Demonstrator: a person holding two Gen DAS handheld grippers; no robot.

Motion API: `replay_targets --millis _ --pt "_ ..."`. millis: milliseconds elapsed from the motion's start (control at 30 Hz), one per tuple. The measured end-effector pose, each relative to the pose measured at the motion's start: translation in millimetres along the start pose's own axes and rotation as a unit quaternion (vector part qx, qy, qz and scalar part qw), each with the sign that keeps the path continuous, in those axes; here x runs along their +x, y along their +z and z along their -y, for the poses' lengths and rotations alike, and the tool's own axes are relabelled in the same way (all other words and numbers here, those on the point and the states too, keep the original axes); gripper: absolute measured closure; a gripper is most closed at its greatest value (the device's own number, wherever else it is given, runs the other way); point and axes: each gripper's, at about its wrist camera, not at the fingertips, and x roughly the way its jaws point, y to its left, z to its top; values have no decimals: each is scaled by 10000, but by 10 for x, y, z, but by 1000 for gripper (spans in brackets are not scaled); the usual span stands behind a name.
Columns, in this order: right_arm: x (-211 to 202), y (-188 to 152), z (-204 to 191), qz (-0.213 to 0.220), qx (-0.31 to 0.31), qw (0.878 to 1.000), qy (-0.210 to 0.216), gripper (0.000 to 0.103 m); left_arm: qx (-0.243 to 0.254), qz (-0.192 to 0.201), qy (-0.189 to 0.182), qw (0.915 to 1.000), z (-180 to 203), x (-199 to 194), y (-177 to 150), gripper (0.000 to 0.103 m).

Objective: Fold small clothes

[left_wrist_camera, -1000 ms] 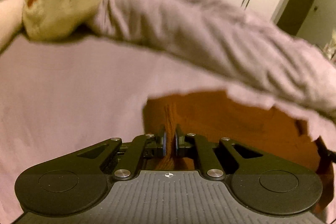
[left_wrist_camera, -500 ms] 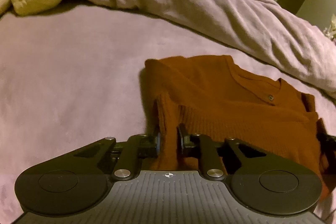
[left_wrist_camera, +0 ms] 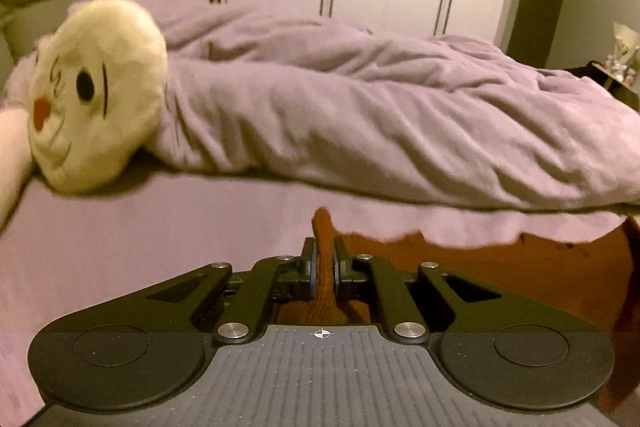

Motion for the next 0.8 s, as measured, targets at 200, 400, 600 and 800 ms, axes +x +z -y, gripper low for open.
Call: replay_targets --millis 200,400,600,800 --pt "400 329 20 118 -98 9983 -557 103 106 39 448 9989 61 403 182 93" --pt "685 261 214 -415 467 9980 65 102 30 -564 543 9969 0 792 -134 93" --pt "652 -175 197 -720 147 9950 675 50 -143 -783 425 9959 -122 854 -369 93" --pt "723 -171 112 -787 22 9941 743 63 -14 -797 290 9964 -107 834 -369 92"
